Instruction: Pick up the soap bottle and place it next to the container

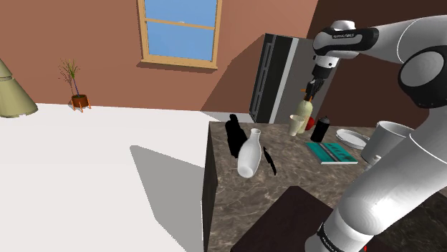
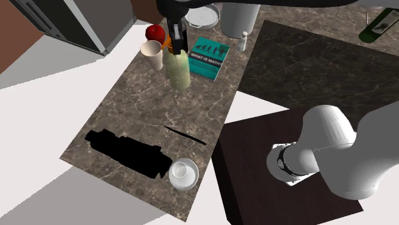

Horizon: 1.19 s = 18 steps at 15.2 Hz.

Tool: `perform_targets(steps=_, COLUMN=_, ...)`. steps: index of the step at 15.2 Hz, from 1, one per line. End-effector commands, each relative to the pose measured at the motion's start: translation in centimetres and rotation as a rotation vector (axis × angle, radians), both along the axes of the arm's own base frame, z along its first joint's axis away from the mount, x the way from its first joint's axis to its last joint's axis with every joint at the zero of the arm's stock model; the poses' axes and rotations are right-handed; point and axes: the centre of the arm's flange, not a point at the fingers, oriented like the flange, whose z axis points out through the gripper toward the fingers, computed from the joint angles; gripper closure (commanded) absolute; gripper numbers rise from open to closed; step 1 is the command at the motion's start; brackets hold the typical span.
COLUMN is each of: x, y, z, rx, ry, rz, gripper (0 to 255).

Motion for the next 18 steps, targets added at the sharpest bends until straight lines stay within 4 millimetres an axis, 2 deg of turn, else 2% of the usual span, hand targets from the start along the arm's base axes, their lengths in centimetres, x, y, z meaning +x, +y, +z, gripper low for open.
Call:
perform_targets(steps=1, x=-0.1, y=0.0, z=1.1, rx=0.0, ry=0.0, rz=0.0, gripper=255)
perform_targets(steps=18, x=-0.1, y=0.0, z=10.1, rx=0.0, ry=0.0, rz=0.0, gripper=255)
